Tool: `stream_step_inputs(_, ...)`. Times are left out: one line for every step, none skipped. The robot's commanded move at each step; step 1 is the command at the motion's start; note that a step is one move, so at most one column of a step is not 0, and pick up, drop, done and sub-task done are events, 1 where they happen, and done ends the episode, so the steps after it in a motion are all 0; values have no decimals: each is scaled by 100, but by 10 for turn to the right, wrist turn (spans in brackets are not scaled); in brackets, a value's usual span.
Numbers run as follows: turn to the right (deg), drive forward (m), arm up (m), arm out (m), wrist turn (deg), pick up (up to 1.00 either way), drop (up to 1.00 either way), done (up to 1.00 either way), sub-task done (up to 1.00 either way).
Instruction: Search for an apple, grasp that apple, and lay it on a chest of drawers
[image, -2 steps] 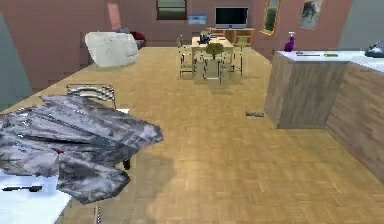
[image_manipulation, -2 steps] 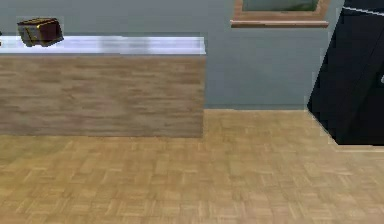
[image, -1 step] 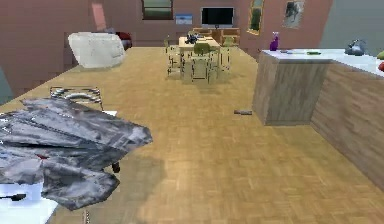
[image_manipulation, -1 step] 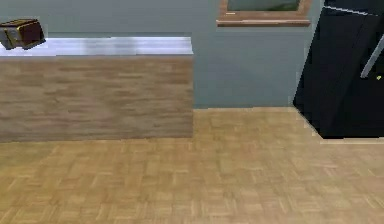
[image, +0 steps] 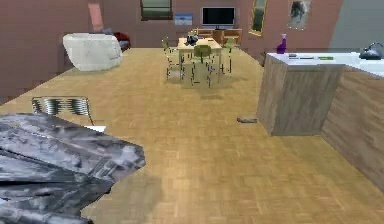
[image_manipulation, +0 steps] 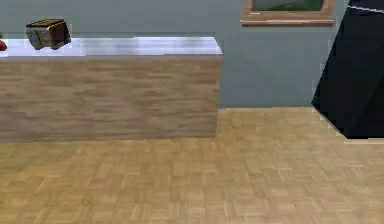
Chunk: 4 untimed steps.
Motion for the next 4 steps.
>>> stream_step_inputs(-90, 0, 0, 0, 0, 0, 0, 0, 0)
stream_step_inputs(0, 45, 0, 0, 0, 0, 0, 0, 0)
stream_step_inputs(-330, 0, 0, 0, 0, 0, 0, 0, 0)
stream_step_inputs(0, 20, 0, 0, 0, 0, 0, 0, 0)
